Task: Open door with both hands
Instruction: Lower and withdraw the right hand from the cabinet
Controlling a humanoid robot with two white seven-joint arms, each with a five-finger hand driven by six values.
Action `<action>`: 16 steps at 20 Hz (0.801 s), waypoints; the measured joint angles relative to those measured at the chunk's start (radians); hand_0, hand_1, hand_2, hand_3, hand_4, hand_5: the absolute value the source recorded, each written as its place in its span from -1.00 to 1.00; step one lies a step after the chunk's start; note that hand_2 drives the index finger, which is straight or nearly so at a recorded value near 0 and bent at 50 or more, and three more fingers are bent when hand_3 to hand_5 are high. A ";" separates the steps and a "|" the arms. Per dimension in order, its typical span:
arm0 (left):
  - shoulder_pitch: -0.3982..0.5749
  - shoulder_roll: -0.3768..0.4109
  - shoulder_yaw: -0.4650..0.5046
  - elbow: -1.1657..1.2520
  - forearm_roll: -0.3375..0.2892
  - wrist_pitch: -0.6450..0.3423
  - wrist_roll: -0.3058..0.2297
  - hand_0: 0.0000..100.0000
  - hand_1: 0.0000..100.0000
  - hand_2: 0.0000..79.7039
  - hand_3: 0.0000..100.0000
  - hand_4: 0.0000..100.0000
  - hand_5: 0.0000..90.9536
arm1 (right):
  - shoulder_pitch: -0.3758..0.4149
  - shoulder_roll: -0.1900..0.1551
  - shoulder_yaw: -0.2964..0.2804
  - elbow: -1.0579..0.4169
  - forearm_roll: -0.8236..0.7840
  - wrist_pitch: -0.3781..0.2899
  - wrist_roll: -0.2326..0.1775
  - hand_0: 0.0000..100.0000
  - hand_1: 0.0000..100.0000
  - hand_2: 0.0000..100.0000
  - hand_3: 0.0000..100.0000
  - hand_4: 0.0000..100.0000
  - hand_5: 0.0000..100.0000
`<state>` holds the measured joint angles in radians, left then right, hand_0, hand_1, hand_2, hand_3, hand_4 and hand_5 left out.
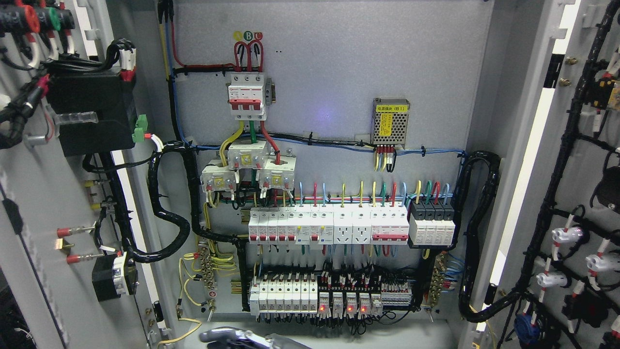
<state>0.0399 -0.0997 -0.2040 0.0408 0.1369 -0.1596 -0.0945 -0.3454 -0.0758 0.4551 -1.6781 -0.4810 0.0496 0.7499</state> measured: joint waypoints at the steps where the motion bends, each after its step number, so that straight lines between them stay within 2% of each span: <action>1: 0.000 0.000 0.000 0.000 0.000 0.000 0.000 -1.00 -1.00 -1.00 -1.00 -1.00 -1.00 | 0.022 -0.011 -0.012 -0.010 0.000 -0.024 -0.023 -1.00 -1.00 -1.00 -1.00 -1.00 -1.00; 5: 0.000 0.000 0.000 0.000 0.000 0.000 0.000 -1.00 -1.00 -1.00 -1.00 -1.00 -1.00 | 0.122 -0.048 -0.049 -0.055 0.000 -0.179 -0.159 -1.00 -1.00 -1.00 -1.00 -1.00 -1.00; 7: 0.000 0.000 0.000 0.000 0.000 0.000 0.000 -1.00 -1.00 -1.00 -1.00 -1.00 -1.00 | 0.175 -0.067 -0.068 -0.082 -0.001 -0.260 -0.207 -1.00 -1.00 -1.00 -1.00 -1.00 -1.00; 10: 0.000 0.000 0.000 0.000 0.000 0.000 0.000 -1.00 -1.00 -1.00 -1.00 -1.00 -1.00 | 0.270 -0.092 -0.098 -0.132 -0.001 -0.334 -0.237 -1.00 -1.00 -1.00 -1.00 -1.00 -1.00; 14: 0.000 0.000 0.000 0.000 0.001 0.000 0.002 -1.00 -1.00 -1.00 -1.00 -1.00 -1.00 | 0.424 -0.124 -0.140 -0.207 -0.002 -0.401 -0.247 -1.00 -1.00 -1.00 -1.00 -1.00 -1.00; 16: 0.000 0.000 0.000 0.000 0.000 0.000 0.003 -1.00 -1.00 -1.00 -1.00 -1.00 -1.00 | 0.487 -0.140 -0.165 -0.239 -0.002 -0.468 -0.249 -1.00 -1.00 -1.00 -1.00 -1.00 -1.00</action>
<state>0.0399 -0.0997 -0.2040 0.0407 0.1374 -0.1596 -0.0915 0.1415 -0.2158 0.2902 -1.9167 -0.4831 -0.4187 0.5009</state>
